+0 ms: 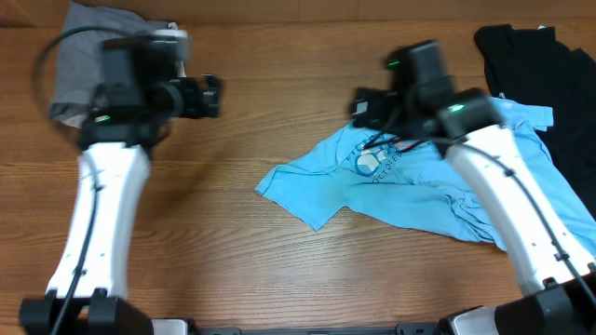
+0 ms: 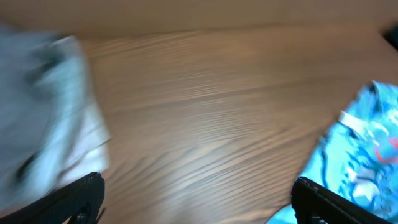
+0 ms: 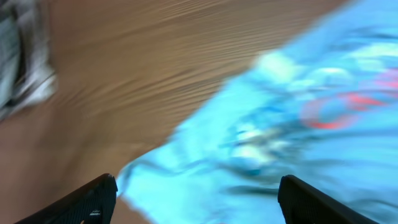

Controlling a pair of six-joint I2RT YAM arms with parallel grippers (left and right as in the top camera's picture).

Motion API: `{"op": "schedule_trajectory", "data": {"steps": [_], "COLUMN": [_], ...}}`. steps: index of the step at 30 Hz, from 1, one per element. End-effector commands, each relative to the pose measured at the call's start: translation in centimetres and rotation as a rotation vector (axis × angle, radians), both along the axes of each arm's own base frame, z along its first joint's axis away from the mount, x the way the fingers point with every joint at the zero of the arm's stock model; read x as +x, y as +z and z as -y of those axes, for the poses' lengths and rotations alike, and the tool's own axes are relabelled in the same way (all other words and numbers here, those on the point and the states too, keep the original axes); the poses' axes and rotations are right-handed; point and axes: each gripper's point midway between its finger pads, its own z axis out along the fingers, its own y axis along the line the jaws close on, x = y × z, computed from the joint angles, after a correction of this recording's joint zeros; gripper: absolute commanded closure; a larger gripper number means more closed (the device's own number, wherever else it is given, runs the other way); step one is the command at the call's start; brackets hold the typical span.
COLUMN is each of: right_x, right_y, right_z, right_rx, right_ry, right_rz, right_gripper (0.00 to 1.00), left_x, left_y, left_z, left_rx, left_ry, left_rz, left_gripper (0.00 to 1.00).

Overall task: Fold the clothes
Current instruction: 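Drag the light-blue T-shirt with the right gripper toward table center, then grasp the T-shirt collar near the tag with the left gripper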

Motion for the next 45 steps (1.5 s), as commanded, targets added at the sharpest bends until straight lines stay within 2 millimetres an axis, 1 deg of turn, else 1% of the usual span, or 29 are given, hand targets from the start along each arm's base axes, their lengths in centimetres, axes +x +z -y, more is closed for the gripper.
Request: {"op": "schedule_trajectory", "data": {"steps": [1,2,4,5,6,8,10,11,12,13,16,17,21,24,26,28,33,38,42,45], "right_x": [1.4,1.5,1.9,1.9,2.0,2.0,1.9,1.9,1.8,1.7,1.7,1.7,1.7,1.7,1.7,1.7,1.8,2.2,2.2,2.2], "right_y": [1.0,1.0,1.0,1.0,1.0,1.0,1.0,1.0,0.9,0.9,0.8,0.8,0.8,0.8,0.8,0.8,0.9,1.1,1.1,1.0], "right_z": [6.3,7.3,9.9,10.8,12.3,13.7,14.7,15.0,15.4,15.5,15.5,15.5,15.6,15.7,15.9,15.9,15.9,15.9,15.9,15.9], "right_rx": [-0.041,-0.046,-0.055,-0.058,-0.061,-0.077,-0.085,-0.09,-0.096,-0.1,-0.101,-0.101,-0.104,-0.11,-0.119,-0.119,-0.119,-0.117,-0.117,-0.117], "right_ry": [-0.17,-0.187,-0.244,-0.262,-0.294,-0.305,-0.318,-0.328,-0.337,-0.34,-0.341,-0.341,-0.343,-0.346,-0.353,-0.352,-0.352,-0.354,-0.354,-0.354], "right_rz": [0.029,0.031,0.035,0.036,0.035,0.04,0.04,0.037,0.035,0.033,0.032,0.031,0.032,0.032,0.033,0.033,0.037,0.055,0.055,0.054], "right_gripper": [0.12,0.12,0.11,0.11,0.11,0.11,0.11,0.11,0.11,0.11,0.1,0.1,0.1,0.1,0.1,0.1,0.1,0.1,0.1,0.1], "left_x": [1.5,1.8,2.8,3.3,4.1,4.8,5.8,6.0,6.4,6.7,7.2,7.3,6.7,5.4,4.8,4.6,4.1,4.1,3.7,2.6], "left_y": [-3.5,-4.3,-6.3,-6.8,-8.1,-9.5,-11.3,-11.7,-12.4,-12.8,-13.4,-13.6,-14.2,-14.9,-15.5,-16.2,-19.2,-19.3,-19.6,-20.0], "left_z": [7.0,8.5,12.2,13.4,15.6,17.8,20.5,21.2,22.8,23.9,26.1,27.1,28.7,29.4,29.4,29.3,29.0,29.1,29.0,28.9], "left_rx": [0.125,0.132,0.134,0.13,0.125,0.121,0.121,0.121,0.114,0.116,0.143,0.164,0.197,0.212,0.234,0.243,0.253,0.263,0.273,0.271], "left_ry": [-0.199,-0.233,-0.306,-0.325,-0.359,-0.393,-0.446,-0.466,-0.507,-0.536,-0.6,-0.635,-0.71,-0.769,-0.8,-0.8,-0.808,-0.832,-0.85,-0.897], "left_rz": [0.011,0.016,0.043,0.058,0.081,0.087,0.064,0.056,0.036,0.019,-0.011,-0.021,-0.044,-0.066,-0.08,-0.096,-0.16,-0.146,-0.157,-0.188], "left_gripper": [0.02,0.03,0.04,0.05,0.06,0.06,0.05,0.06,0.06,0.06,0.06,0.07,0.09,0.13,0.17,0.19,0.23,0.27,0.3,0.33]}}
